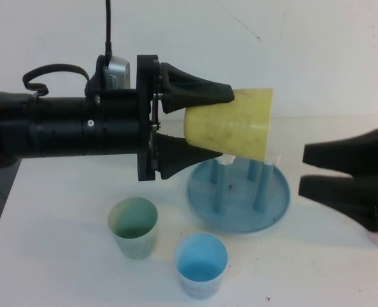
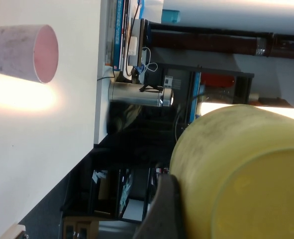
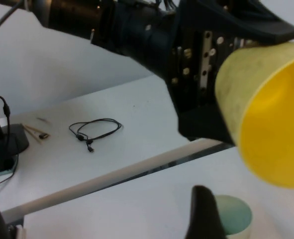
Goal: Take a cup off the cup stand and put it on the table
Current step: Hand over the cup, then place the cup on the table
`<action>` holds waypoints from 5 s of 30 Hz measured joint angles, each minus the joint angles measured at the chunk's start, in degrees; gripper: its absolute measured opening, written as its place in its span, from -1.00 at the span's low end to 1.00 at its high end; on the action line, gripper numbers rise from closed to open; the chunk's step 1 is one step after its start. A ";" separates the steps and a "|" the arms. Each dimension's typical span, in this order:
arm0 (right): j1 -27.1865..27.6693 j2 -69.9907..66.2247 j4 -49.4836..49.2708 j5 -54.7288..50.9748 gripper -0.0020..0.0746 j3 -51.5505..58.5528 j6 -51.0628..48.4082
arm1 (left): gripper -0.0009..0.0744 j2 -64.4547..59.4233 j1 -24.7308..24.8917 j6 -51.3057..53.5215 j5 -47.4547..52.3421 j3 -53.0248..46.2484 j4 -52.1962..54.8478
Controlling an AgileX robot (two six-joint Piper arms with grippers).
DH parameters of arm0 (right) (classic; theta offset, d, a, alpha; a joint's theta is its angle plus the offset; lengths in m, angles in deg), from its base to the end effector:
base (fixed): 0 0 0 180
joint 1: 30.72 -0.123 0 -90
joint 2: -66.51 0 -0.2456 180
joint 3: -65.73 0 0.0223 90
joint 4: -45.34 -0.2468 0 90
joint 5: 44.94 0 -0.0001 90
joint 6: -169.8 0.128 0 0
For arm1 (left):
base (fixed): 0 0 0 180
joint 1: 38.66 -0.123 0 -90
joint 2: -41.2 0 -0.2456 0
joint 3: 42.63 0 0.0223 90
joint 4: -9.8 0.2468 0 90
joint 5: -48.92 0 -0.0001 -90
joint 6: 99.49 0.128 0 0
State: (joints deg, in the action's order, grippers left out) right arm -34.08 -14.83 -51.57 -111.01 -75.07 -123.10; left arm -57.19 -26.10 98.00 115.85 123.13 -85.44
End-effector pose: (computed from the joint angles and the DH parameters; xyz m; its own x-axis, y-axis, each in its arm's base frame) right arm 0.2315 0.1300 0.2454 -0.1650 -0.0556 -0.9847 -0.9216 0.3644 0.1339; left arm 0.2893 -0.1846 0.2823 -0.9770 -0.1917 0.0929 -0.1051 0.0543 -0.9930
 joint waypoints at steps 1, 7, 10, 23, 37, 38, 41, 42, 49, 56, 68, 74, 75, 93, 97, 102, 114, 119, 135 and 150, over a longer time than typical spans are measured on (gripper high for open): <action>0.00 -1.52 0.00 -0.23 0.17 -1.40 0.00 | 0.58 0.00 0.00 -0.12 0.00 0.00 0.00; -2.56 -6.64 0.00 -0.36 0.17 -8.12 -1.03 | 0.58 0.00 0.00 -0.32 -0.75 0.00 0.00; -5.73 -8.25 0.00 -0.36 0.17 -10.67 -2.66 | 0.58 0.00 0.00 -0.43 -1.29 0.00 0.00; -17.80 -16.52 0.00 10.74 -0.44 -20.48 -2.91 | 0.58 0.00 0.00 0.50 -2.95 0.00 0.00; -17.88 -17.12 -0.56 12.13 -0.82 -21.43 -2.56 | 0.58 0.00 0.00 1.87 -4.32 -0.08 -0.22; -17.88 -17.12 -0.56 12.13 -0.82 -21.43 -2.56 | 0.58 0.00 0.00 1.87 -4.41 -0.08 -0.31; -17.88 -17.12 -0.56 12.13 -0.82 -21.47 -2.56 | 0.58 0.00 0.00 1.98 -4.41 -0.08 -0.31; -17.88 -17.12 -0.56 12.13 -0.82 -21.47 -2.56 | 0.58 0.00 0.00 1.98 -4.41 -0.08 -0.31; -17.88 -17.12 -0.65 12.13 -0.82 -21.57 -3.02 | 0.58 0.00 0.00 5.16 -3.85 -0.08 -0.90; -17.98 -17.12 -0.65 12.02 -0.82 -21.57 -2.43 | 0.71 0.00 -0.08 9.48 -3.27 -0.22 -0.88; -12.03 -7.52 20.89 16.30 -0.83 -21.61 15.40 | 0.42 0.00 -9.99 12.96 0.38 -0.22 2.21; -10.62 -1.98 47.98 11.91 -0.84 -22.59 34.62 | -0.79 0.00 -14.37 18.20 0.36 -0.22 13.70; -11.07 -1.87 51.78 9.39 -0.84 -23.29 36.31 | -0.86 0.00 -14.51 18.79 0.45 -0.22 15.15; -21.17 -17.55 100.17 4.14 -0.84 -26.51 71.69 | -0.97 12.04 -14.63 19.84 -15.15 -9.09 39.97; -21.17 -22.08 101.80 8.02 -0.84 -26.51 72.62 | -0.97 22.21 -14.63 21.08 -21.73 -14.66 41.30; -21.17 -26.35 101.95 13.58 -0.85 -26.75 73.06 | -0.98 33.44 -14.63 21.34 -27.42 -18.84 42.07; -21.17 -33.02 101.95 13.74 -0.85 -27.03 75.27 | -0.98 38.93 -14.63 21.84 -24.18 -19.58 42.29; -21.17 -33.46 101.65 12.20 -0.67 -27.93 76.23 | -0.98 38.55 -14.63 22.51 -22.92 -19.75 42.78; -21.17 -29.69 95.56 -2.25 0.15 -37.75 82.51 | -0.98 38.42 -14.63 21.96 -19.58 -19.84 47.77; -21.17 7.83 87.45 8.88 -0.45 -26.72 78.95 | -0.98 56.97 -14.63 10.40 -31.03 -34.21 59.54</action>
State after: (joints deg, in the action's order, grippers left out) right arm -55.26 -6.99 35.87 -102.13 -101.79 -44.15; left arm -0.23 -40.73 108.40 84.82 88.93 -25.91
